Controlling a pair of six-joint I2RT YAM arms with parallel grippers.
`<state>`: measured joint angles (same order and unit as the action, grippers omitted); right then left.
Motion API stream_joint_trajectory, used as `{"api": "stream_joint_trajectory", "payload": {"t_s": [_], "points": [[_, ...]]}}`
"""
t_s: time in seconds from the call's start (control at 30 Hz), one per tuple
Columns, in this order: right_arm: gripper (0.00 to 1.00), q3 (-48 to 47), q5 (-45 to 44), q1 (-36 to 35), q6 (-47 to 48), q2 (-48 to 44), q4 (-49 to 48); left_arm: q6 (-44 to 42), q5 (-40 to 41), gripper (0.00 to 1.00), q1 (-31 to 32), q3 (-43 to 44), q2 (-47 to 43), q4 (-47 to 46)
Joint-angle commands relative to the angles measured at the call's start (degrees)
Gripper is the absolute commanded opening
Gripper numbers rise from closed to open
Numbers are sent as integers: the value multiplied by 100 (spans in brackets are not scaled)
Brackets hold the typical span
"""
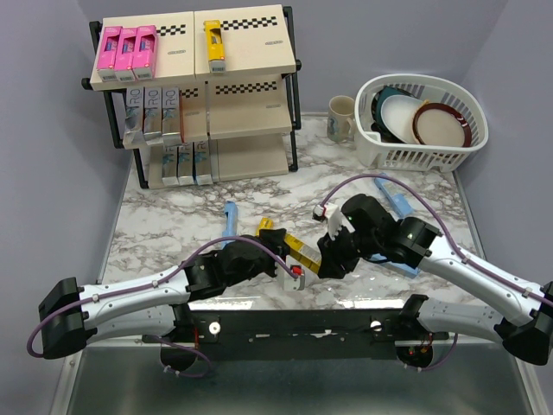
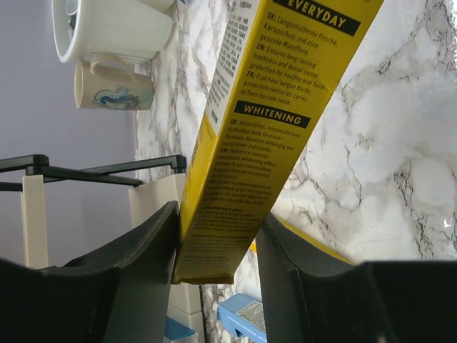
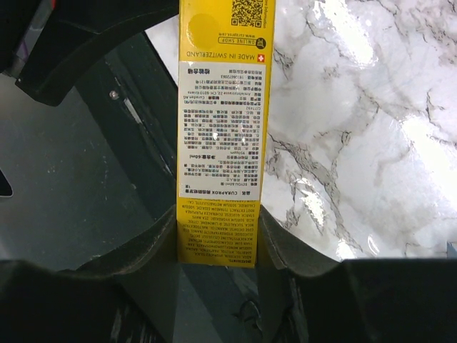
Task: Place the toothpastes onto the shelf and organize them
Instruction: Pick up the toothpaste from the center of the board.
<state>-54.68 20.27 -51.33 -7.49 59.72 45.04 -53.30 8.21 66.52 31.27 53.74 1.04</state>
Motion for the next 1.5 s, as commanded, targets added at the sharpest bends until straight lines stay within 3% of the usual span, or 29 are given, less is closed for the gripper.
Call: {"api": "stream_joint_trajectory", "payload": {"t_s": [0.0, 0.17, 0.37, 0.7, 0.93, 1.17, 1.47], "points": [[56, -88, -58, -35, 28, -223, -354, 389, 67, 46, 28, 73, -12, -34], [77, -26, -453, -35, -51, -470, -513, 715, 137, 44, 28, 116, 49, -33], [89, 27, -1121, -26, -121, -1032, -724, 1970, 216, 44, 1, 266, 277, -34], [95, 492, -2334, -26, -69, -2271, -1805, 4675, -29, 42, -385, 792, 445, 371], [95, 992, -2862, -26, -639, -2605, -2577, 6758, -170, 43, -710, 838, 489, 3], [95, 1801, -2678, -35, -1088, -2896, -3896, 8333, -812, 45, -807, 513, 471, -1112], [99, 2022, -2054, -26, -1115, -2695, -5039, 9539, -1409, 45, -877, 20, 392, -2158]]}}
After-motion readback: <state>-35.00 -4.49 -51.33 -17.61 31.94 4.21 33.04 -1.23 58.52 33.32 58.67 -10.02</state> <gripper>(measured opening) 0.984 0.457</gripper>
